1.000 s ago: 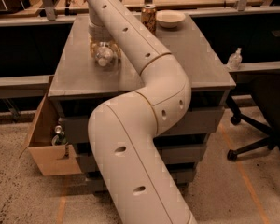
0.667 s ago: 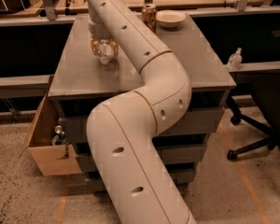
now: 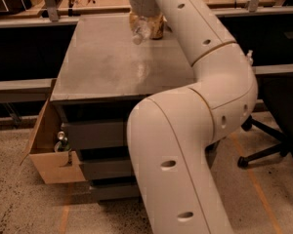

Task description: Move water bottle near paper bowl

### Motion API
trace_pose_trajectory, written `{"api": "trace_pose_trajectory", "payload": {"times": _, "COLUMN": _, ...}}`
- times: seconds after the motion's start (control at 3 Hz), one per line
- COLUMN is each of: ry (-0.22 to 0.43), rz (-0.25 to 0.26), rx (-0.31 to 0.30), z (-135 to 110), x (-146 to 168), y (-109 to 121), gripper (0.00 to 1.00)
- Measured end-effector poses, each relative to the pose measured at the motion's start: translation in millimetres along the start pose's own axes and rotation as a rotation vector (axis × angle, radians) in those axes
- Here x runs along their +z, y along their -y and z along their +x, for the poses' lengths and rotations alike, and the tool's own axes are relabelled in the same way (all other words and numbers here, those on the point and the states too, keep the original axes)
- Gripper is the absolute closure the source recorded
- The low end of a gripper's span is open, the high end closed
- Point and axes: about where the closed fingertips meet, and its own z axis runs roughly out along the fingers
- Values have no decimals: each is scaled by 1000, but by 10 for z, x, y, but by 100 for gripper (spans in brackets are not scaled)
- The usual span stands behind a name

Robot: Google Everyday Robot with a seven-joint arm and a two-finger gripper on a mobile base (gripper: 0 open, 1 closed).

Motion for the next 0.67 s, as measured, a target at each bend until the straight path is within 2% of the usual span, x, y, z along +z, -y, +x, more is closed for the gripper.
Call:
{"api": "trace_pose_trajectory", "payload": {"times": 0.33, "ry": -9, "rz": 107, "rx": 244, "z": 121, "x": -263, "y": -525, "gripper": 100}}
{"api": "trace_pose_trajectory", "payload": {"times": 0.67, "ry": 4, "rz": 269, "rx": 374, "z": 50, "x": -469, "y": -845, "gripper": 100}}
